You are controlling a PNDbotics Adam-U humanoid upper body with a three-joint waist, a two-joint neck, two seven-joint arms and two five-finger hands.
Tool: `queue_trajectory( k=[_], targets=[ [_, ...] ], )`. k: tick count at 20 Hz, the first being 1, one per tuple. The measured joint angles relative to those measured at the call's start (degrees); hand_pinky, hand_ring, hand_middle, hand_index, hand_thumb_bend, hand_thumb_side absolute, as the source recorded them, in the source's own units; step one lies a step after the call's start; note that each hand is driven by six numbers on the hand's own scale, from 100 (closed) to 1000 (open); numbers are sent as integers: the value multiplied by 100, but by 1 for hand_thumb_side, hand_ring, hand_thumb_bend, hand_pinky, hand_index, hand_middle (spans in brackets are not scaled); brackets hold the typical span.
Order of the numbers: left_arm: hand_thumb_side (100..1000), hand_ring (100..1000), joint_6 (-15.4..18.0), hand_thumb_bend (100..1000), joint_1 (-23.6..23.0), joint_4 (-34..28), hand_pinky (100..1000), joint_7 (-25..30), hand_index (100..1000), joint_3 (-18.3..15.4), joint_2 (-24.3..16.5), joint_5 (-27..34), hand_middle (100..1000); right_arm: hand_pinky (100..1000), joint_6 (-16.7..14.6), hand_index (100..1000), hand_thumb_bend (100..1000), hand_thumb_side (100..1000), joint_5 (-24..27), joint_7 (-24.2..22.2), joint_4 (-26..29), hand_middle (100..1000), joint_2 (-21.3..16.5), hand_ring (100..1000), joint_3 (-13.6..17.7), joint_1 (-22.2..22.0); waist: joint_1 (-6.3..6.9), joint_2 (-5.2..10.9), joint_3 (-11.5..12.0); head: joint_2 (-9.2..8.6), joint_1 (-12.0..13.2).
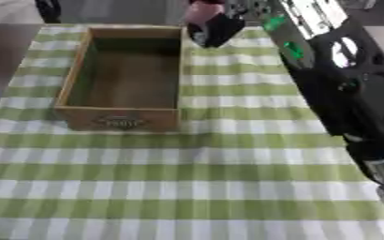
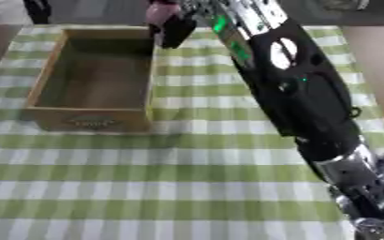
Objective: Pick up objects on the table and place them in the box.
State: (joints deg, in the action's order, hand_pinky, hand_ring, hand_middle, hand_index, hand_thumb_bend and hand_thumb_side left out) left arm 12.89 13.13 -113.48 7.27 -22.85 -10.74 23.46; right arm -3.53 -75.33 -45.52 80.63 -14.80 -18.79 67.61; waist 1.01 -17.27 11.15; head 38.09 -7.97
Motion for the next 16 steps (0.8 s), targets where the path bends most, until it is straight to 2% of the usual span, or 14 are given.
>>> queue_trajectory(
  k=[7, 16],
  targets=[
    [964, 492, -2, 100, 12, 0, 610, 19, 860, 34, 20, 29, 564, 685, 122, 662, 100, 480, -529, 442, -515, 426, 906, 634, 4, 51, 2, -5, 51, -31, -31],
    [966, 491, -5, 100, 48, 0, 610, 53, 860, 36, 70, 66, 562, 685, 447, 689, 100, 472, -1256, 1067, -1600, 443, 1852, 627, 138, -94, 31, -53, 105, -67, -78]
  ],
)
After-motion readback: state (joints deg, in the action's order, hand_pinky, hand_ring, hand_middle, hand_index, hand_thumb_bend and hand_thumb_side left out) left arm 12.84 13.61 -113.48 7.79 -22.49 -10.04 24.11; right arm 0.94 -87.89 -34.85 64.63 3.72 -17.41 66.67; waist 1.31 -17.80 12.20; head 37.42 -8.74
